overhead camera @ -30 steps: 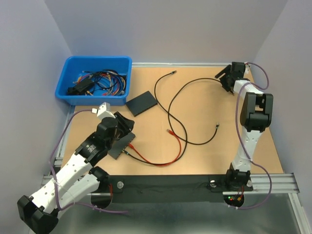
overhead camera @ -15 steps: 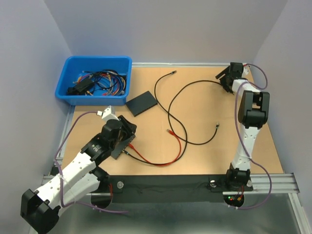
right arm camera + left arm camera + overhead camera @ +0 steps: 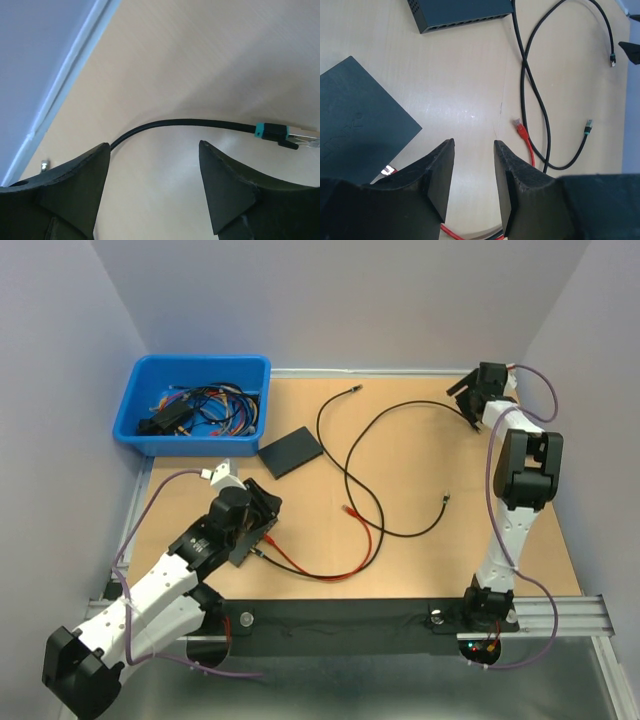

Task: Insert the plug into the switch port

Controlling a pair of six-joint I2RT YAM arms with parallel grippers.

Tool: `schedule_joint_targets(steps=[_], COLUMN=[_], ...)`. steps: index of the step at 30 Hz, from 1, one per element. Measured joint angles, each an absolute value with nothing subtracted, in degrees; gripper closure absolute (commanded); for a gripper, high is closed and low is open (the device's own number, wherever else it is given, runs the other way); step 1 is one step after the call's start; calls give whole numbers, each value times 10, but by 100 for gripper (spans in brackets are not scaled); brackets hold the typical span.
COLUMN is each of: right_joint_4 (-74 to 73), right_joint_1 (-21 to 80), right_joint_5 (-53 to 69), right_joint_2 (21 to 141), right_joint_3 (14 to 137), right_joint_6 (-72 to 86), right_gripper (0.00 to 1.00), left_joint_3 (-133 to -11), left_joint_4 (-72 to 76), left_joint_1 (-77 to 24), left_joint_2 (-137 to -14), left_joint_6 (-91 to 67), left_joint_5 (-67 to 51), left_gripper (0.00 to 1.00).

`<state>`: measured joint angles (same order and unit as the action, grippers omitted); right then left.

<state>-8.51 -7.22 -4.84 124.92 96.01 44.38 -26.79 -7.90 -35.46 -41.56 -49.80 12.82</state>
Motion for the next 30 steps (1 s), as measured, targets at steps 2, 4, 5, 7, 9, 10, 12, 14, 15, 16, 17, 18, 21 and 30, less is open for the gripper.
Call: schedule_joint_targets(steps=[2, 4, 5, 7, 9, 10, 12, 14, 15, 16, 17, 18, 21, 30], right_joint_4=[-84, -79, -77, -73, -75, -74, -73, -73, -71, -71, -70, -70, -65, -36], right_joint_1=[-72, -72, -72, -72, -72, -72, -72, -72, -72, -72, -72, -72, -72, -73], right_joint_5=[-39, -27, -23, -17, -12, -11, -8, -8, -8, -8, -8, -9, -11, -29], right_joint_2=[1240, 1238, 1238, 1238, 1241, 1242, 1246, 1248, 1250, 1251, 1253, 1254, 1263, 1296], right_joint_3=[960, 957, 954, 940, 925, 921, 913, 912, 912, 912, 912, 913, 919, 953], right_joint_6=[450, 460, 466, 477, 486, 488, 491, 491, 491, 490, 490, 489, 489, 499], right_gripper=[23, 23, 23, 24, 24, 24, 25, 25, 25, 25, 25, 25, 25, 24], left_joint_3=[-267, -267, -267, -267, -267, -267, -266, -265, -262, -261, -260, -259, -258, -248], left_joint_4=[-79, -76, -75, -75, -75, -75, -75, -73, -72, -71, -70, -71, -70, -64], left_joint_1=[-354, -352, -352, -352, -351, -352, -351, -351, -351, -351, -351, -351, -351, -351], left_joint_2=[-416, -416, -416, -415, -414, -412, -408, -408, -408, -409, -411, -413, -420, -424], left_joint_6=[-498, -498, -498, -498, -498, -498, -498, -498, -498, -498, -498, -498, -498, -498], left_joint_5=[125, 124, 124, 124, 124, 124, 124, 124, 124, 124, 124, 124, 124, 124], left_gripper=[52, 52, 52, 52, 52, 52, 52, 52, 52, 52, 52, 52, 52, 52])
